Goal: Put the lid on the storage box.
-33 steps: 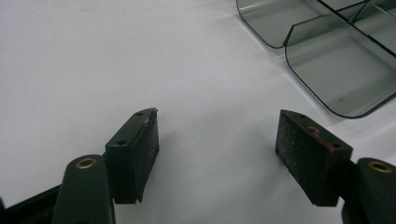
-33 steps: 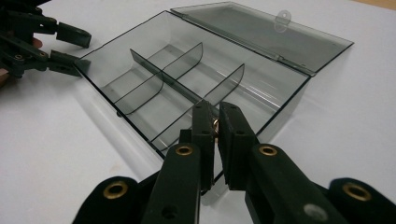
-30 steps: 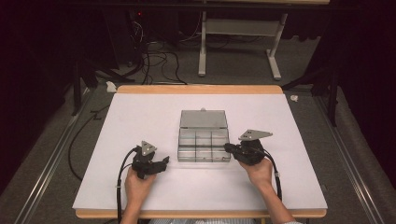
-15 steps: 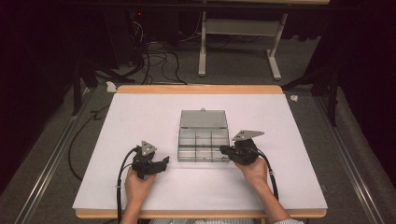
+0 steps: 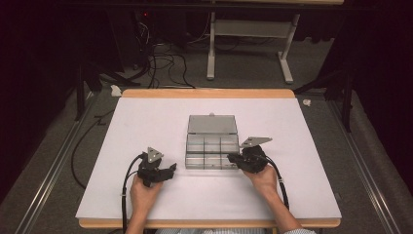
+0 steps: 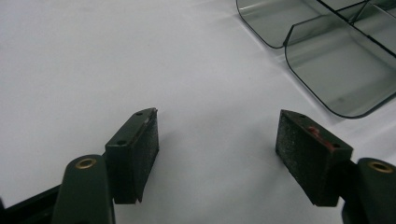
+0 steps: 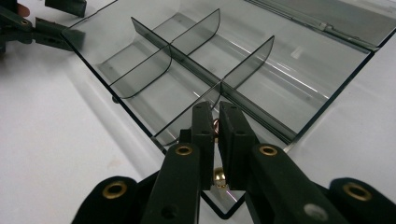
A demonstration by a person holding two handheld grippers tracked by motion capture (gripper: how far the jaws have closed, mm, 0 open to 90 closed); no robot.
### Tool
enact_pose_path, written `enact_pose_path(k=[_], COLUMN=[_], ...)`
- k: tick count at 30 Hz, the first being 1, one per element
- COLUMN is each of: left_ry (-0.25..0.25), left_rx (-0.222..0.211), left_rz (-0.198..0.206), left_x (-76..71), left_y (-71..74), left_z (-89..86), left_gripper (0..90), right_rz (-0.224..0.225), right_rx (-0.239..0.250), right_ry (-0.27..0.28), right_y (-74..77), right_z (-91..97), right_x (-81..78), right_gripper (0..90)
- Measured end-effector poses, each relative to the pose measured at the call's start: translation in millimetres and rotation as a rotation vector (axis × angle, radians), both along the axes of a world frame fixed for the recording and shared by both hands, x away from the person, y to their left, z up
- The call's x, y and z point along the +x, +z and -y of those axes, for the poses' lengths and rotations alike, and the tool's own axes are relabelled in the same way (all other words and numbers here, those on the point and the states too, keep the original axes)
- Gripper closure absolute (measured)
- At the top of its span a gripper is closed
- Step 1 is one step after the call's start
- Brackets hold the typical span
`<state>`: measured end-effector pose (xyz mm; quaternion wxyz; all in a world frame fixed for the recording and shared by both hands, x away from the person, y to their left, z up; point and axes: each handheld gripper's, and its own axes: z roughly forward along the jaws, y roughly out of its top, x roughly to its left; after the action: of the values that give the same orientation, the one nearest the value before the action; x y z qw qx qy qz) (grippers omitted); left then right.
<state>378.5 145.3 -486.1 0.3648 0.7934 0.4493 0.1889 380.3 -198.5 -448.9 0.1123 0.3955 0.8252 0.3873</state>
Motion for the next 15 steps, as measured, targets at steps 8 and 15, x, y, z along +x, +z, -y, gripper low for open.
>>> enact_pose_path(k=[8,15], left_ry=[0.0,0.0], left_rx=[0.0,0.003], left_rz=[0.0,0.001], left_x=[0.0,-0.1], left_y=[0.0,0.0], left_z=[0.0,0.3], left_gripper=[30.5,30.4], right_rz=[-0.005,0.015], right_rx=[0.004,0.031], right_ry=[0.002,-0.01], right_y=[-2.2,0.1], right_z=[-0.5,3.4], right_x=[0.0,-1.5], right_gripper=[84.4,83.0])
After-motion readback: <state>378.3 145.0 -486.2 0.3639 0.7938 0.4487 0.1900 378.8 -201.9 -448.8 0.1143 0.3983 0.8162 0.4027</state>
